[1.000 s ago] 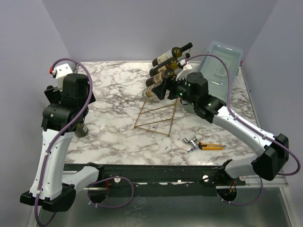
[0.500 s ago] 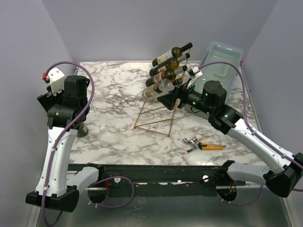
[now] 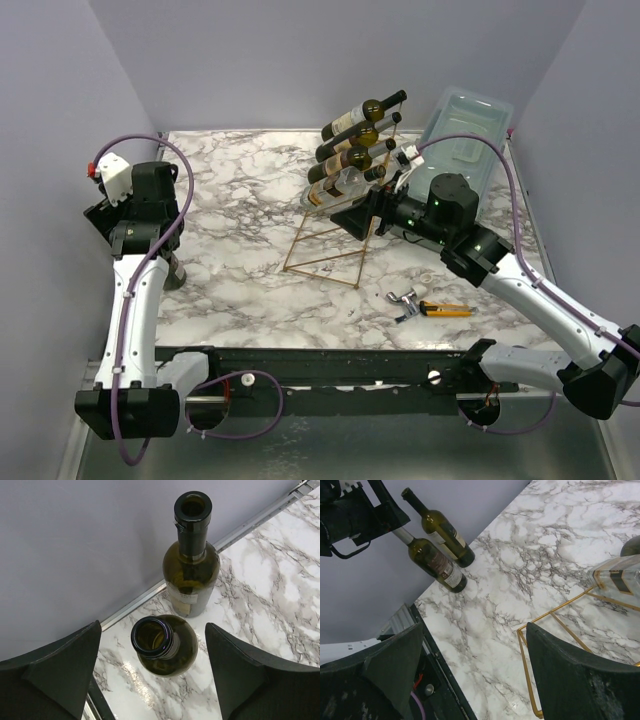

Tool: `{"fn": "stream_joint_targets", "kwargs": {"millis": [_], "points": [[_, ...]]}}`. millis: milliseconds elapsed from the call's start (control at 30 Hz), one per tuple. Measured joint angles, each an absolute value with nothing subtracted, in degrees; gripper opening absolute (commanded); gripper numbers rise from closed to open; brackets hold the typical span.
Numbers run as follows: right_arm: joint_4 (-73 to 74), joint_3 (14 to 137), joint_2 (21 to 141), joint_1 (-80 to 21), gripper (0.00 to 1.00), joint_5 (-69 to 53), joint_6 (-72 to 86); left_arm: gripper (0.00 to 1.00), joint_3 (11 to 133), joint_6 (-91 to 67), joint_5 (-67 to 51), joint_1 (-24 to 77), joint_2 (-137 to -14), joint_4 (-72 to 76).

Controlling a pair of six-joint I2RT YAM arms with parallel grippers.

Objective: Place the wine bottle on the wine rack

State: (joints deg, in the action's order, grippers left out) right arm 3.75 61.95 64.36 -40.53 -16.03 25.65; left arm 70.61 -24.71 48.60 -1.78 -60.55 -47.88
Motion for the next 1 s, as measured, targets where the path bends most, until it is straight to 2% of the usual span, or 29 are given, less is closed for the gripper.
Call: {"fn": "stream_joint_targets", "kwargs": {"millis": [233,567,700,800,933,1000], "points": [[3.8,61.6,64.4,-40.5,0.87,-16.0,25.7,0.64,66.7,-23.5,48.6,-2.9,-60.2,-42.5],[3.8,61.6,65.7,-40.5,0.87,-16.0,25.9,0.49,62.3,-21.3,48.0,-4.1,-57.3,-36.3],[3.8,61.6,65.8,-40.5,0.87,-16.0,26.0,0.39,62.2,-20.3,47.5,-4.4,-57.2,-34.8],[3.8,61.6,65.8,-40.5,0.87,-16.0,26.0,0.38,62.1,-19.6,47.0,-4.5,-57.2,-34.1],[3.8,61.6,65.8,-40.5,0.87,-16.0,26.0,0.5,62.1,-19.3,46.5,-4.6,-57.2,-33.8],[3.8,61.6,66.0,-40.5,0.87,-16.0,26.1,0.52,61.4,-19.1,46.3,-4.7,-56.8,-33.3]]}}
